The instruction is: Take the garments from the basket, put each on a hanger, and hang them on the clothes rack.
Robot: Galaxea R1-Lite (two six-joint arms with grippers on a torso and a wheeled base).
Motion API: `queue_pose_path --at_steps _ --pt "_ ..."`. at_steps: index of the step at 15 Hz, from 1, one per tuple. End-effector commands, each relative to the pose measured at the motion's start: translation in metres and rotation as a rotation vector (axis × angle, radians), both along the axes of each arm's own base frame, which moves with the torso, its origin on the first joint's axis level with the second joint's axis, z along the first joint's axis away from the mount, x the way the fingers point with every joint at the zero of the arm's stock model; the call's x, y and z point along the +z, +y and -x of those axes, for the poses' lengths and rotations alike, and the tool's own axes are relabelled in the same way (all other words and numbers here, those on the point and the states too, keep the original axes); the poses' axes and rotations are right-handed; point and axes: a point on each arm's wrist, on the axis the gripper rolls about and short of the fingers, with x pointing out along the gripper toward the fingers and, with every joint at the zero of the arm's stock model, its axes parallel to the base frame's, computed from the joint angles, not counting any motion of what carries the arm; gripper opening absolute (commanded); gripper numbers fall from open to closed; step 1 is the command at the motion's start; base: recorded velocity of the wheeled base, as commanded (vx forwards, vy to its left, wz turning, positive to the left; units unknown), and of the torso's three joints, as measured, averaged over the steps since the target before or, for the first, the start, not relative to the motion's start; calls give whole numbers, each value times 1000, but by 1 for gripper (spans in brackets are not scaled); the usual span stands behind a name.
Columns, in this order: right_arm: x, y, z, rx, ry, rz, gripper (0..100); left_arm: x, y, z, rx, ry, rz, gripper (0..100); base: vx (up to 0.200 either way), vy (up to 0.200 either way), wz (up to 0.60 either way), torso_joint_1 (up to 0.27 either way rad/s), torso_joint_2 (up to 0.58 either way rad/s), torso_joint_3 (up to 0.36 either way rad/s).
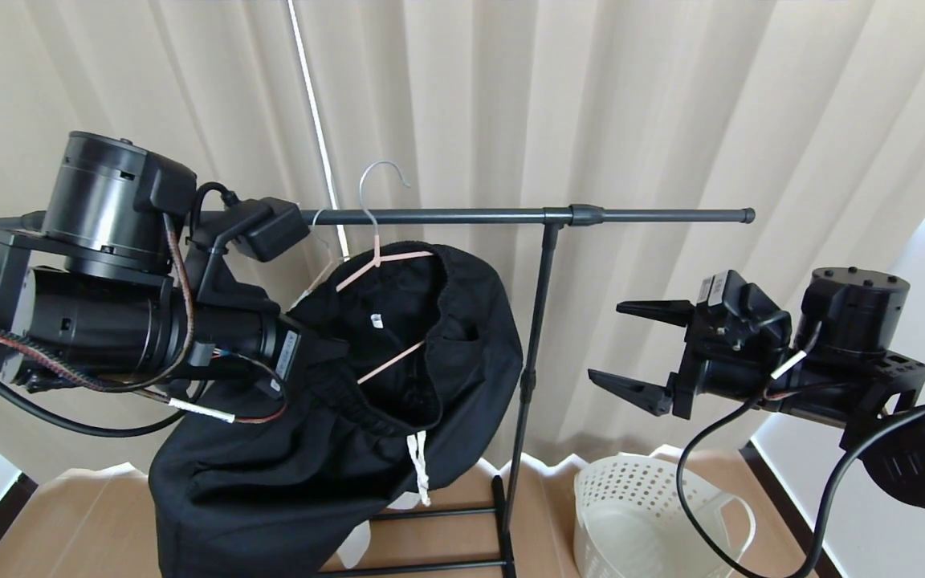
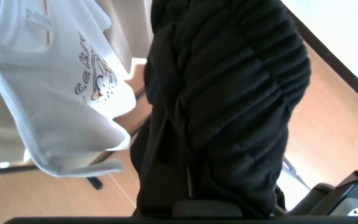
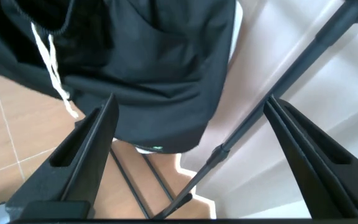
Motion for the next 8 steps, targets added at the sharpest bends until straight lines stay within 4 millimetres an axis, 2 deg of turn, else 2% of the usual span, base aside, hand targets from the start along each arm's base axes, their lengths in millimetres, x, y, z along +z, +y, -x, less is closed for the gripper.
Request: queue_pose_path --at_steps 1,2,6,8 --pt "4 0 1 1 -15 -3 100 -4 -6 -1 -8 16 -6 0 0 0 0 0 0 0" --pt "8 -1 2 -31 -29 1 100 -7 -22 2 58 44 2 0 0 0 0 0 0 0" --pt "13 -2 6 -31 -44 -3 100 -24 -42 -4 85 114 -4 0 0 0 0 0 0 0" --pt "15 -2 9 -31 -51 -4 100 -30 -59 -17 168 95 29 0 0 0 0 0 0 0"
